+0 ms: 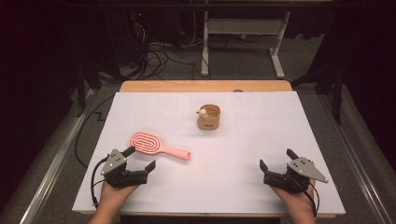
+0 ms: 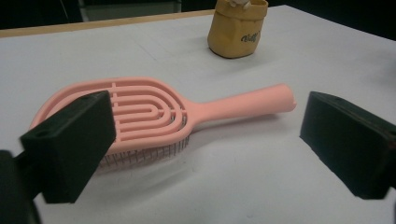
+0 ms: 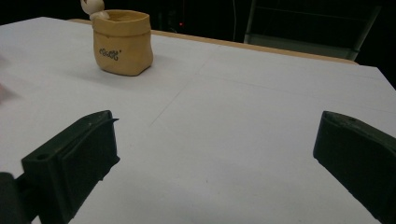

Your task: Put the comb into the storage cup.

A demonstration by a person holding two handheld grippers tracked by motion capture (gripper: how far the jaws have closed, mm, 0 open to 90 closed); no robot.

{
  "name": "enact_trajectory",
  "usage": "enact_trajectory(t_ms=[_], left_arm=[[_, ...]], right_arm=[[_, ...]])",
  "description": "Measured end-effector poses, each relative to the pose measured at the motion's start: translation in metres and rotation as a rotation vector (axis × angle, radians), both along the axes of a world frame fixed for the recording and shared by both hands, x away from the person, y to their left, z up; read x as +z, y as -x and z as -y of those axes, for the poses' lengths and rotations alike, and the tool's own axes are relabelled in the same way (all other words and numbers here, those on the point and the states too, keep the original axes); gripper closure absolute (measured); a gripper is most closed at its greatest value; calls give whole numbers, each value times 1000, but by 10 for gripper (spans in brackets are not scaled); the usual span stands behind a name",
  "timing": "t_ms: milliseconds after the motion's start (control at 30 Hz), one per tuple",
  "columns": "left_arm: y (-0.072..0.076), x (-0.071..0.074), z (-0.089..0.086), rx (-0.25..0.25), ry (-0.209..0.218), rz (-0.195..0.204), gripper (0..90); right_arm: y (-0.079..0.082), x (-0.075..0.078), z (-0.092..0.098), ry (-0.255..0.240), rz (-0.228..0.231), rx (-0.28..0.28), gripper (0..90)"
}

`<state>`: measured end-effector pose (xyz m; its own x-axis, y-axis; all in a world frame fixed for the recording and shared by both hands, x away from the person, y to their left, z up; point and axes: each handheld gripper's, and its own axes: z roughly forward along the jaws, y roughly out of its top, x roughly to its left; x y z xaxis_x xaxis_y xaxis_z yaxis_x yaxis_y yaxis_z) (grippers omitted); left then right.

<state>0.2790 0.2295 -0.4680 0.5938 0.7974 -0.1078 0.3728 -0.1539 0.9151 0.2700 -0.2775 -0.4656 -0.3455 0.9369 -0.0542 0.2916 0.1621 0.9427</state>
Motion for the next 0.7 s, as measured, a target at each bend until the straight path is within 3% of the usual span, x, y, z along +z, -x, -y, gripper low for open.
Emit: enact_trajectory(t_ms=[67, 433, 567, 700], left_arm=[[1, 2, -1, -2, 2, 0, 142], [1, 4, -1, -11, 7, -12, 314], [0, 5, -1, 6, 11, -29, 446], [0, 6, -2, -31, 22, -43, 575]], right_arm=[[0, 0, 0, 0, -2, 2, 2], [0, -1, -1, 6, -7, 6, 2], [-1, -1, -2, 10, -7, 8, 2], [-1, -1, -2, 11, -6, 8, 3]])
